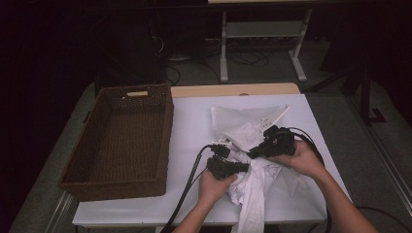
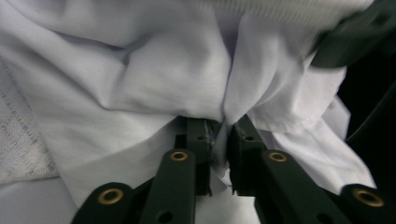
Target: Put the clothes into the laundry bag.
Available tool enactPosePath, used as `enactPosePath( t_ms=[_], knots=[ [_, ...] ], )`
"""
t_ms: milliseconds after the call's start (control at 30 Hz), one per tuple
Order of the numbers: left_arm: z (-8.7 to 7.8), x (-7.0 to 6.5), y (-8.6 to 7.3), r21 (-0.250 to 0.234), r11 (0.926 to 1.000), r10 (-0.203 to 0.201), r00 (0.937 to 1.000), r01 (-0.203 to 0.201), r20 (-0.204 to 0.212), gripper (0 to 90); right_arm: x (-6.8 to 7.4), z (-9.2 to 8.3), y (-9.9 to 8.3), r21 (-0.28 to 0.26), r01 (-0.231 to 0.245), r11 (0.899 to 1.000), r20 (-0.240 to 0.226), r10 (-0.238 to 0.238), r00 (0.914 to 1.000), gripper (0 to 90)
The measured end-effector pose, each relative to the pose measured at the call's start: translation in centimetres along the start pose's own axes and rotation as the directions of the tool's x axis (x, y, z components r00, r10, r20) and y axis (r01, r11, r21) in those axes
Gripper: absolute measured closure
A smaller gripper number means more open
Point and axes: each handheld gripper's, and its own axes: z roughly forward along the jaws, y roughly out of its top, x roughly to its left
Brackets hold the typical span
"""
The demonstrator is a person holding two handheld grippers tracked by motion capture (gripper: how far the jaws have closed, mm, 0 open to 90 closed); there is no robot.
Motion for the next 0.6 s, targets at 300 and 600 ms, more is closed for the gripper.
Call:
enactPosePath(
  t_ms=[300,600],
  knots=[
    [-5.0,-2.9,-0.2,-0.127,0.9918,0.039,0.9851,-0.018,0.167,83.1,2.4,-1.7,1.2,-0.105,0.069,0.992,-0.078,-0.077,0.994,88.0],
    [-2.4,-1.9,1.0,-0.198,0.98,-0.005,0.9953,0.024,0.097,83.1,3.0,-2.0,1.6,-0.08,0.097,0.992,-0.071,-0.102,0.9922,88.0]
  ],
)
